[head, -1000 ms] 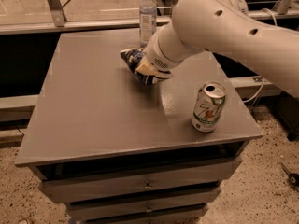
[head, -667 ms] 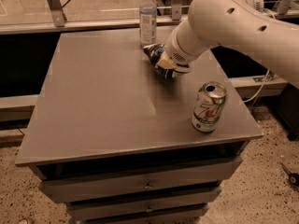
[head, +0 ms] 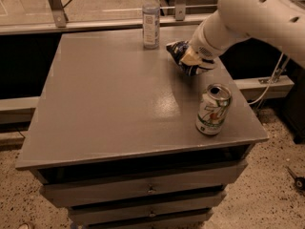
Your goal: Move blue chip bag near 7up can
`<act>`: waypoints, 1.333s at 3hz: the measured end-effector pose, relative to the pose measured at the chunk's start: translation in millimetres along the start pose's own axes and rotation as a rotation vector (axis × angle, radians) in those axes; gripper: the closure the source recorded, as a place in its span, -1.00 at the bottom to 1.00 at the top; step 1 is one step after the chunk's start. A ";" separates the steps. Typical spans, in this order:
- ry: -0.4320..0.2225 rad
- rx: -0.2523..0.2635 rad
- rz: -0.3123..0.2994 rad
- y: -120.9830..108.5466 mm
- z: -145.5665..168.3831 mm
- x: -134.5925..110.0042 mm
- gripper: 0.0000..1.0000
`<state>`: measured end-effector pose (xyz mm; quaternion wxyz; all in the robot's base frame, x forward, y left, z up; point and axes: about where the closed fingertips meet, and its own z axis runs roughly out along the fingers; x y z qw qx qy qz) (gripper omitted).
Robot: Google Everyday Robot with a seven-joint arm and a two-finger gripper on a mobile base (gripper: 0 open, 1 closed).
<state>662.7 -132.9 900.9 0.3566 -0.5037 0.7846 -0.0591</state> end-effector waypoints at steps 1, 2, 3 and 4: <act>-0.033 -0.016 -0.001 -12.1 -33.1 27.0 1.00; -0.085 -0.058 -0.010 -13.0 -61.2 54.8 1.00; -0.136 -0.115 -0.042 -13.0 -84.3 84.0 1.00; -0.177 -0.182 -0.095 -7.2 -101.4 109.0 1.00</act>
Offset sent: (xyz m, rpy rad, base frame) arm -0.0712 -0.1102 0.0327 0.1215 0.0093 0.1485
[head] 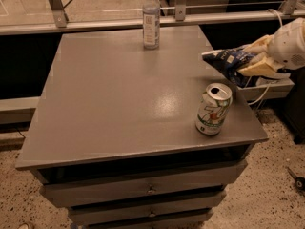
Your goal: Move blue chip bag near 7up can
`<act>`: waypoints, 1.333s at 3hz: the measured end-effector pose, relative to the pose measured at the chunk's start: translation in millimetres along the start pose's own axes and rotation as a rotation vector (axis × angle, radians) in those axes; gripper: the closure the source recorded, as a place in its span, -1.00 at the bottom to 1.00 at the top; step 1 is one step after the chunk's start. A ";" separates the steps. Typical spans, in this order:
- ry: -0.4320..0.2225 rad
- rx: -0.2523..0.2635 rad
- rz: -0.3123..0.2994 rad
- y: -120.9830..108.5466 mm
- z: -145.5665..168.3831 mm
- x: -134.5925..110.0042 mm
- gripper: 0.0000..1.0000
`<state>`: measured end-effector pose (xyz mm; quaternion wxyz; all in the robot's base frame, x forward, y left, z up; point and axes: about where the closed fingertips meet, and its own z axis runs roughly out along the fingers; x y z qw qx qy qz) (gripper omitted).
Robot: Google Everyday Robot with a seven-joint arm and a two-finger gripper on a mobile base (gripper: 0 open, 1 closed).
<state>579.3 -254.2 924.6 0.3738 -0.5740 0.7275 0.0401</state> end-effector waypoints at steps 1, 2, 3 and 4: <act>-0.078 -0.118 -0.084 29.9 10.3 13.4 1.00; -0.143 -0.160 -0.139 42.1 30.7 12.3 1.00; -0.162 -0.208 -0.169 47.0 49.9 11.0 0.70; -0.166 -0.239 -0.184 48.0 57.7 9.7 0.24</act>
Offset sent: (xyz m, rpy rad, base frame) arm -0.0244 0.0313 -0.0642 0.0991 -0.0081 0.3428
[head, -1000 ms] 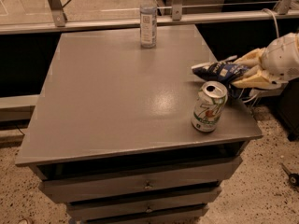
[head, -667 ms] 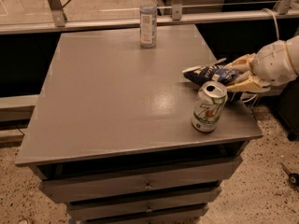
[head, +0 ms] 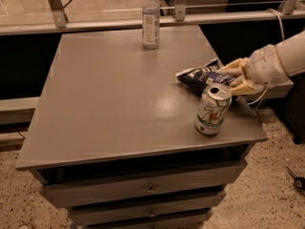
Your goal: Move blue chip bag near 7up can
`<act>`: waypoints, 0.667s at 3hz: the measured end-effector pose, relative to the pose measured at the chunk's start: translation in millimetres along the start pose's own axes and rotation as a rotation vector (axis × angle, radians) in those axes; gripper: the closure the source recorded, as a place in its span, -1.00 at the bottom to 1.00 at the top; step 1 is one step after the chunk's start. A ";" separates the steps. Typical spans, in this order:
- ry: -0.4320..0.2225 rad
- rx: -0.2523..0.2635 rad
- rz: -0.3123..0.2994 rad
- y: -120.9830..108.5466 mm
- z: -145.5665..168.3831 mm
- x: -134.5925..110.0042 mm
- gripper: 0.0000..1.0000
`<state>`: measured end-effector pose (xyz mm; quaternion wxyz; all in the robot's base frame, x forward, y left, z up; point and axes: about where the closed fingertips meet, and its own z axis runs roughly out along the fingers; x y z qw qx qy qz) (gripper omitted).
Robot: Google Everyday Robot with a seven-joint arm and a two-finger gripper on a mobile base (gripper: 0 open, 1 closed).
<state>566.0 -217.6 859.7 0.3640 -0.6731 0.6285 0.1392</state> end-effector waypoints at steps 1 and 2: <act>0.001 -0.010 -0.001 1.2 -0.3 -0.2 -0.40; 0.021 -0.130 -0.012 15.5 -5.0 -2.2 -0.98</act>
Offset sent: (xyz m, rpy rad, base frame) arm -0.0325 -0.0065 0.0008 -0.0778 0.1611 0.1502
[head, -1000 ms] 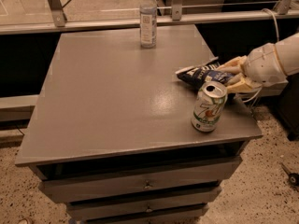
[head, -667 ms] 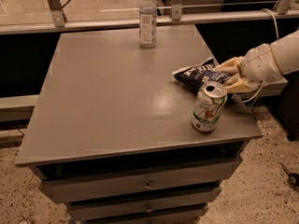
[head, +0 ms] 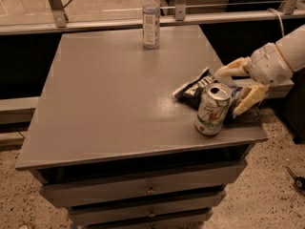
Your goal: Move blue chip bag near 7up can
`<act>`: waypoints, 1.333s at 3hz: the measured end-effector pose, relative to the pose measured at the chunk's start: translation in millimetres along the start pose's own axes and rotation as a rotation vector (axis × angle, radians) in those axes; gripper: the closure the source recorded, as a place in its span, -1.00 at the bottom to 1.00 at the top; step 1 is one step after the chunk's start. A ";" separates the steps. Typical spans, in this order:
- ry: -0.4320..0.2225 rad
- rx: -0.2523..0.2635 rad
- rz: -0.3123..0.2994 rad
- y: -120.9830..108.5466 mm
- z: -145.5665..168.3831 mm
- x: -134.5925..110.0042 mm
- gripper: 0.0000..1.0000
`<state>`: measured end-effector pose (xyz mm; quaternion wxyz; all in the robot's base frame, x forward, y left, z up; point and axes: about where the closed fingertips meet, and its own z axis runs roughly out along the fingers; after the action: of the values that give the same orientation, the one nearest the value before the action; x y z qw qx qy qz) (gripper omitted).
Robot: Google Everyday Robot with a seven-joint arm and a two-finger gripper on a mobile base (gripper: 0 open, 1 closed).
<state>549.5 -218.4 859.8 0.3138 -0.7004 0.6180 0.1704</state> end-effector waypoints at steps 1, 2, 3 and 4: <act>0.018 -0.054 -0.006 5.1 -5.4 -2.3 -1.00; 0.030 -0.020 -0.003 11.5 -20.0 -9.6 -1.00; 0.044 0.126 0.008 -2.5 -30.5 -13.7 -1.00; 0.046 0.196 0.010 -13.7 -32.2 -14.8 -1.00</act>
Offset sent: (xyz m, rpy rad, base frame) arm -0.0209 -0.0221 0.0481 -0.0311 -0.0947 -0.1074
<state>555.4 -227.6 896.2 0.3659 -0.6670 0.6421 0.0944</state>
